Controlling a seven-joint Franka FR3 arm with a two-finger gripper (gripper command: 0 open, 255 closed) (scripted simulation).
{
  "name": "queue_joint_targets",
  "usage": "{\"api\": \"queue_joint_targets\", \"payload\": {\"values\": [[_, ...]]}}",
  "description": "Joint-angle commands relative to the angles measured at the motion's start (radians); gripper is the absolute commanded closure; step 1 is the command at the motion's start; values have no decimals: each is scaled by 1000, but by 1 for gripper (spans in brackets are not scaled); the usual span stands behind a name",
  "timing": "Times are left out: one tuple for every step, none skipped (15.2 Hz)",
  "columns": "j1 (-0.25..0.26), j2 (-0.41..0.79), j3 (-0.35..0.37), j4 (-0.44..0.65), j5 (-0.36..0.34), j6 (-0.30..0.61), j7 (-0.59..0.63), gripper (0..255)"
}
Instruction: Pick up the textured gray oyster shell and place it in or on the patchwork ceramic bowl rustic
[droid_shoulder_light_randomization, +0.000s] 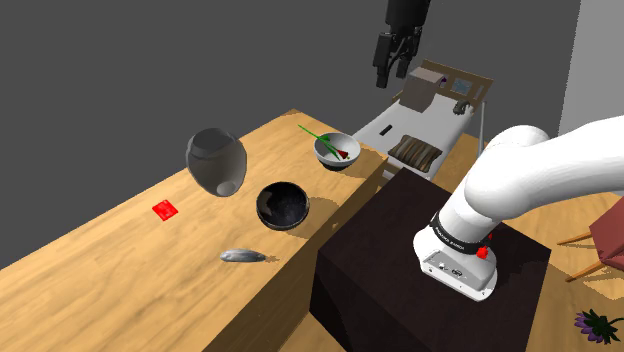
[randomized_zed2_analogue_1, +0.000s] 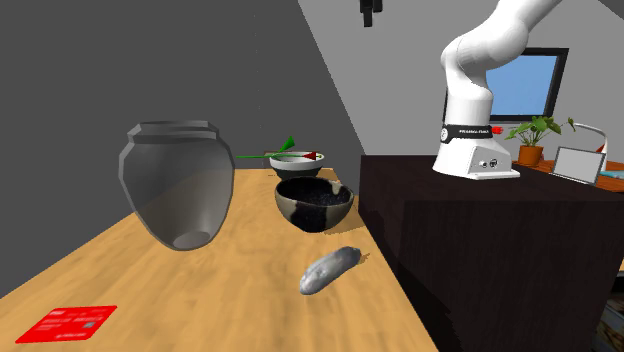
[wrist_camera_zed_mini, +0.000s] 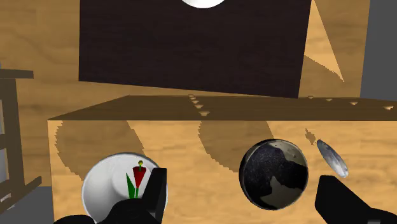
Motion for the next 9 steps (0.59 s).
{"api": "queue_joint_targets", "payload": {"values": [[0, 0, 0, 0, 0, 0, 0, 0], [9, 13, 8, -18, 9, 31, -1, 0], [18, 28, 17, -34, 17, 62, -3, 0], [27, 44, 25, -50, 26, 93, -4, 0], [37, 61, 34, -64, 34, 125, -6, 0], [46, 79, 42, -77, 43, 156, -7, 0], [56, 99, 51, -89, 51, 188, -9, 0], [66, 120, 60, -100, 60, 220, -11, 0], [75, 142, 69, -109, 68, 252, -14, 0]]}}
